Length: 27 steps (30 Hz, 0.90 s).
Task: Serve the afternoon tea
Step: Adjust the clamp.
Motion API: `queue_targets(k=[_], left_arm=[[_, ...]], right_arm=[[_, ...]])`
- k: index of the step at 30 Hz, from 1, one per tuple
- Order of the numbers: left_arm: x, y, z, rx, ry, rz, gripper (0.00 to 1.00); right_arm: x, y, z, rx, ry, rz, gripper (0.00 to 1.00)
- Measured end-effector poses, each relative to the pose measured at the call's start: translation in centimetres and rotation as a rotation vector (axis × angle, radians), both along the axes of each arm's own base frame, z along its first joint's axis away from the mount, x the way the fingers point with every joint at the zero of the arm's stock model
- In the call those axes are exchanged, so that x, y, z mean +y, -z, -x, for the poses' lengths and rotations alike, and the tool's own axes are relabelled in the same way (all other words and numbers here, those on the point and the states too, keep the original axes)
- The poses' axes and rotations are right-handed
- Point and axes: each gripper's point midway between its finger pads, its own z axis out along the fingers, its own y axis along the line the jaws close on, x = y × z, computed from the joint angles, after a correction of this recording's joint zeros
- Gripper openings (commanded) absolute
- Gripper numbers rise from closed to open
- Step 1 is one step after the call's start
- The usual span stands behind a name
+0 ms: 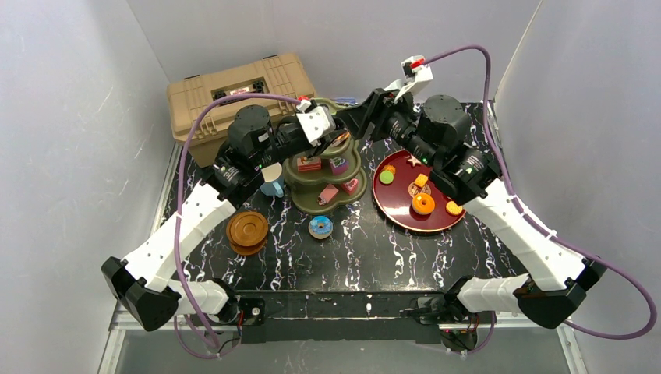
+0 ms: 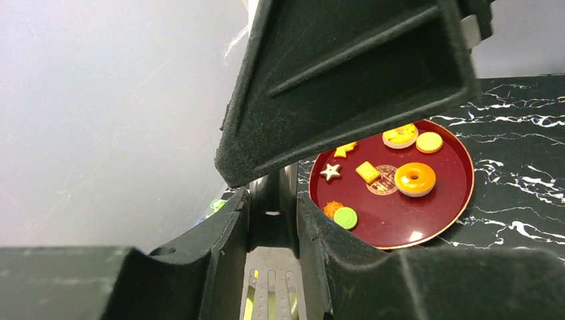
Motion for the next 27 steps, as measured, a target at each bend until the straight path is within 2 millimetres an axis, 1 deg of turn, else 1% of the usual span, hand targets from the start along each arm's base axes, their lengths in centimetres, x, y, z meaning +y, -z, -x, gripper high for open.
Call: queue_targets(k=[3,4,6,8,10,12,15,17,20,23,27], left_arm=[[-0.1,-0.2,0.2,-0.009,0.0,-0.001,0.0],[-0.1,-0.2,0.3,-0.009,0.0,0.0,0.0],[-0.2,-0.2,0.3,-0.009,-0.003,0.0,0.0],[-0.2,-0.2,0.3,-0.01,-0.005,0.001,0.0],[-0.3,-0.3,0.3,-0.012,-0.006,0.001,0.0],[-0.2,-0.2,0.3,-0.012,-0.006,-0.001,0.0],[-0.3,-0.2,0.4,-0.013,-0.003,-0.001,0.0],[-0.4,-0.3,0.5,-0.015,-0.001,0.001,0.0],[-0.4,-0.3,0.6,-0.015,0.0,0.001,0.0],[-0.5,-0.4,0.8,-0.02,0.005,0.0,0.0],[-0.3,-0.6,1.4,-0.039,0.01,-0.001,0.0]], right_arm=[[-0.3,0.5,-0.2,0.021,0.019,-0.012,0.67],[-0.5,0.6,-0.3,0.028,0.025,-0.017,0.69],[-0.8,1.2,-0.3,0.05,0.036,-0.03,0.78],[-0.8,1.8,-0.1,0.072,0.035,-0.039,0.85],[-1.0,2.6,0.2,0.092,0.034,-0.043,0.88],[-1.2,3.3,0.4,0.108,0.037,-0.049,0.89],[-1.5,3.4,0.6,0.121,0.04,-0.073,0.95],[-1.5,3.1,0.6,0.127,0.041,-0.098,0.96],[-1.2,2.7,0.6,0.133,0.03,-0.142,0.94],[-1.0,2.6,0.5,0.15,0.014,-0.178,0.87],[-1.3,2.0,0.0,0.163,0.005,-0.224,0.77]])
